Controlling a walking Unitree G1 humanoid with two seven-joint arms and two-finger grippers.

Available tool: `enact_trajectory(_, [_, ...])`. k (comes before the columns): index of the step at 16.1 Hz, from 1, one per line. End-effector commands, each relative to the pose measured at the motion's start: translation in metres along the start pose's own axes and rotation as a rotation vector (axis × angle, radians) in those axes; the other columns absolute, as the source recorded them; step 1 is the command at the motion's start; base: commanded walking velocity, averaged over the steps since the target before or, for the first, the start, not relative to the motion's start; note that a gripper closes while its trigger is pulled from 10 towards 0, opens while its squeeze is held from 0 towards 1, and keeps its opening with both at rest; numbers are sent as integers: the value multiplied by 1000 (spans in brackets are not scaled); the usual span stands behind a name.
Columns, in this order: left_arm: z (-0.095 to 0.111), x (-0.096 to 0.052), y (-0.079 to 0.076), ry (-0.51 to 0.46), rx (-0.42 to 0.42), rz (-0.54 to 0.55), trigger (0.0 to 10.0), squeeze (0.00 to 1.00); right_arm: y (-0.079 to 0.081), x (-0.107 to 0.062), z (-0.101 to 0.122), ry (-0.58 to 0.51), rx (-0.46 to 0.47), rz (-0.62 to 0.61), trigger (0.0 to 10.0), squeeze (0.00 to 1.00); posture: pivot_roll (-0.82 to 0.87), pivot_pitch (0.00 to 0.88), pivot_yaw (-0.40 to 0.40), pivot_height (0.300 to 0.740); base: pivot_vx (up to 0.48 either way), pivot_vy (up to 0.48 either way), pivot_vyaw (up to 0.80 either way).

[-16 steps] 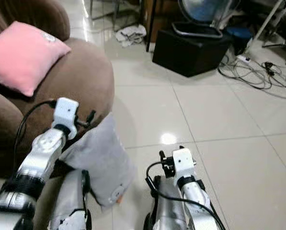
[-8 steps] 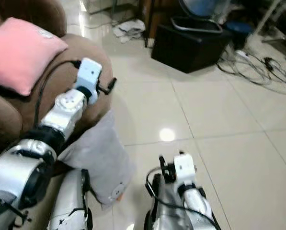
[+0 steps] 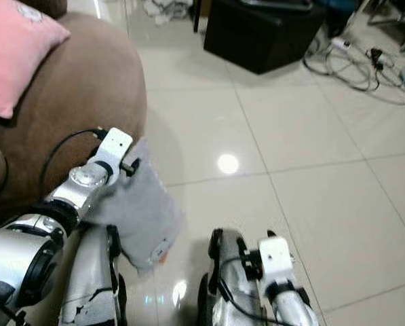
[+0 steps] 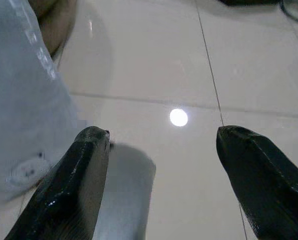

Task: Move the pillow to the sofa from floor

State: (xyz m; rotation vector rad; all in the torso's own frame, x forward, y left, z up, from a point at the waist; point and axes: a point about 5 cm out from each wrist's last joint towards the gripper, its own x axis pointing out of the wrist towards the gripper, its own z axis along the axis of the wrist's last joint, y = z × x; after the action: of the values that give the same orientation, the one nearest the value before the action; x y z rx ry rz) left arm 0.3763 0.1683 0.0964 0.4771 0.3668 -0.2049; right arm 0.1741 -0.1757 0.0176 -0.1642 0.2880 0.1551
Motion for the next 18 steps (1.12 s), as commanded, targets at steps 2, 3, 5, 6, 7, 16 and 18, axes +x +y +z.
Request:
enact_trajectory(2, [-14, -1, -5, 50, 21, 13, 10000, 0, -9, -17, -4, 42, -21, -27, 10000, 0, -44, 297, -150, 546, 0, 0, 0])
enact_trajectory(3, [-15, -2, -5, 55, 27, 11, 10000, 0, -11, -20, -4, 53, -23, -31, 10000, 0, -44, 297, -150, 546, 0, 0, 0])
enact_trajectory(5, [-18, -2, -6, 74, 48, -1, 10000, 0, -12, -25, -7, 68, -23, -37, 10000, 0, -51, 307, -152, 546, 0, 0, 0])
enact_trajectory(6, [-19, -2, -6, 80, 55, -5, 10000, 0, -12, -25, -7, 70, -23, -37, 10000, 0, -51, 311, -153, 546, 0, 0, 0])
enact_trajectory(7, [-22, -3, -8, 98, 94, -15, 10000, 0, -12, -26, -6, 74, -23, -37, 10000, 0, -56, 317, -154, 546, 0, 0, 0])
enact_trajectory(16, [-61, -19, 31, 204, 126, 124, 10000, 0, -8, -35, -9, 114, -22, -23, 10000, 0, -36, 347, -163, 546, 0, 0, 0])
enact_trajectory(18, [-70, -22, 33, 230, 134, 121, 10000, 0, -8, -35, -9, 117, -23, -19, 10000, 0, -36, 351, -168, 546, 0, 0, 0])
